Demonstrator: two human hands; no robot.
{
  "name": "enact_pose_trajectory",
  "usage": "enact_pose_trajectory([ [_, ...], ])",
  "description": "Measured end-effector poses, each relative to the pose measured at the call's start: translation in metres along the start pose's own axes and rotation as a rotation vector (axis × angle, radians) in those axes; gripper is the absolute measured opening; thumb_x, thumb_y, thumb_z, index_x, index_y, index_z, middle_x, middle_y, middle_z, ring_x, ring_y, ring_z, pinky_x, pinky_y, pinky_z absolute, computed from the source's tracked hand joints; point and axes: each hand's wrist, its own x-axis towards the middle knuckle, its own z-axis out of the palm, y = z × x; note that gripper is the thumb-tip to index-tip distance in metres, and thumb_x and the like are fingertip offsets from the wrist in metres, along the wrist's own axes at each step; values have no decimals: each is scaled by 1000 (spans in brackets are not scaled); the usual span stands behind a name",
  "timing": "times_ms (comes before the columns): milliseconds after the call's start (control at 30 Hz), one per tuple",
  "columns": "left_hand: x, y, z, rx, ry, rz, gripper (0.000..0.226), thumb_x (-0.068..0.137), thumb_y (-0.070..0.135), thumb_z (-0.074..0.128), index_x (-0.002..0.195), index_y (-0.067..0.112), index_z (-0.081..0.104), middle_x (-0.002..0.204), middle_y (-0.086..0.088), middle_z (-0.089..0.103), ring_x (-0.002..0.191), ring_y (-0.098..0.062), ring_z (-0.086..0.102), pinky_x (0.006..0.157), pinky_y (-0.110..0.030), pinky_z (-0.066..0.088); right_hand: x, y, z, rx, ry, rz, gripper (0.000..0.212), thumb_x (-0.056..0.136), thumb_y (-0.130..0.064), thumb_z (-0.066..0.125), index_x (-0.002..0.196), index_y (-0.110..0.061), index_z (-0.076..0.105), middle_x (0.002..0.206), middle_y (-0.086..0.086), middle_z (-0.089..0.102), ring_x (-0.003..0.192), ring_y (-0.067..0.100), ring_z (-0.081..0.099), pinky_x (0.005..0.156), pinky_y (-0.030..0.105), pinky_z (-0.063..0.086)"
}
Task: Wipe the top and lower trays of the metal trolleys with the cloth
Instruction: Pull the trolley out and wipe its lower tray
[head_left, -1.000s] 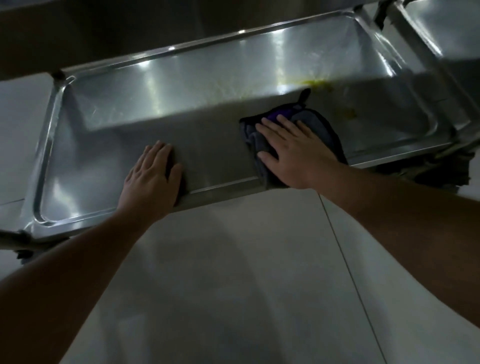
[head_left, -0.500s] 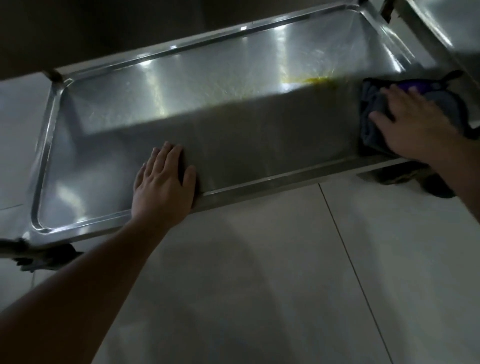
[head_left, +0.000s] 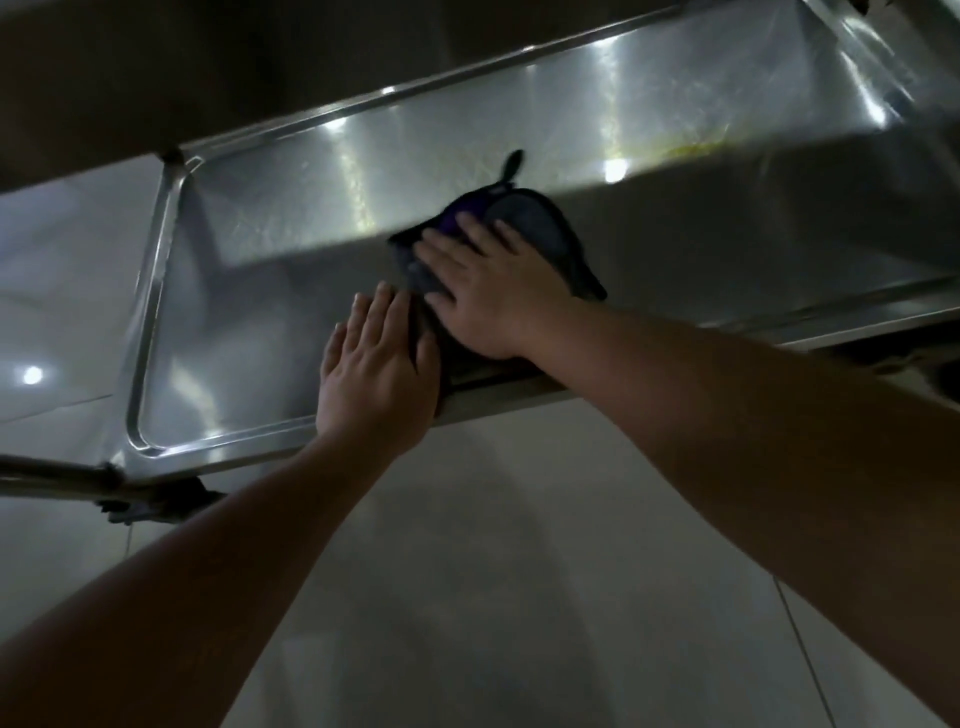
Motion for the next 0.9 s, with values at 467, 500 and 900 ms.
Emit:
enact_pose_trajectory([
  [467,0,-6,0,-47,24,12,67,104,60,21,165,34,21,175,9,16,162,-10,6,131,-38,6,-37,212,-51,62,155,692,69,102,-56,19,164,-25,16,173,-3,11,159,27,6,126,58,2],
  [500,-1,-6,1,-43,27,15,67,104,61,21,165,34,21,175,9,16,162,-10,5,131,-38,6,-50,229,-54,70,148,766,71,102,-58,17,165,-25,13,173,-4,8,159,28,4,126,58,1],
  [900,-2,-3,0,17,6,17,73,102,63,23,167,31,18,176,8,11,162,-11,0,129,-35,-1,35,57,-26,55,26,292,65,107,-50,17,166,-26,8,174,-7,1,159,28,-4,126,55,-1],
])
